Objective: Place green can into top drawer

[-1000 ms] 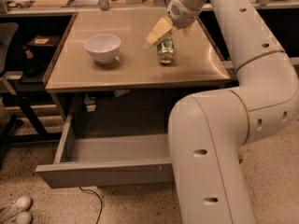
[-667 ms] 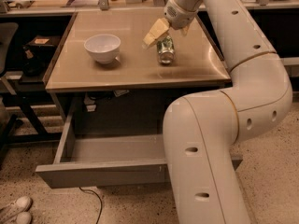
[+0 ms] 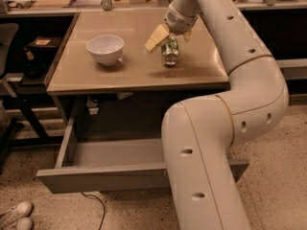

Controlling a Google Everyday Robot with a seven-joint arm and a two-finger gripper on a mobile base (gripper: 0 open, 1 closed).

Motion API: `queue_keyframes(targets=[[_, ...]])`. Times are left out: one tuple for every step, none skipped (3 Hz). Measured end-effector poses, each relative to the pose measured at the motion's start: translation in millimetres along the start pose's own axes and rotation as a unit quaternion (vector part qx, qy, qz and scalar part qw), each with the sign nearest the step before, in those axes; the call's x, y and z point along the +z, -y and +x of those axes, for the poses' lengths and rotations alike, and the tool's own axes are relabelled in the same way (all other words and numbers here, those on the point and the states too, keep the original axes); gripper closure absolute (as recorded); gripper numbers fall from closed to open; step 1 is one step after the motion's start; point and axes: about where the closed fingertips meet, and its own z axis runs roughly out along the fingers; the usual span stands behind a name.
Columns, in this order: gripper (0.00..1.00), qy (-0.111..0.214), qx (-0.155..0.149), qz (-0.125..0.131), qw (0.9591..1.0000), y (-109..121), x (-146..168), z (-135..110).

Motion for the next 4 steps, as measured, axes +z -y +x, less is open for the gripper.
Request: queue_keyframes(targets=[[0.0, -0.007, 0.005, -0.001, 1.0, 1.1, 11.5, 0.0], [0.0, -0.014, 0.008, -0.004, 0.9999, 1.7, 22.1, 1.2], [0.19, -0.013, 0.011, -0.002, 0.9999, 4.2, 26.1, -0.1], [0.42, -0.013, 0.011, -0.002, 0.9999, 4.2, 26.1, -0.1]])
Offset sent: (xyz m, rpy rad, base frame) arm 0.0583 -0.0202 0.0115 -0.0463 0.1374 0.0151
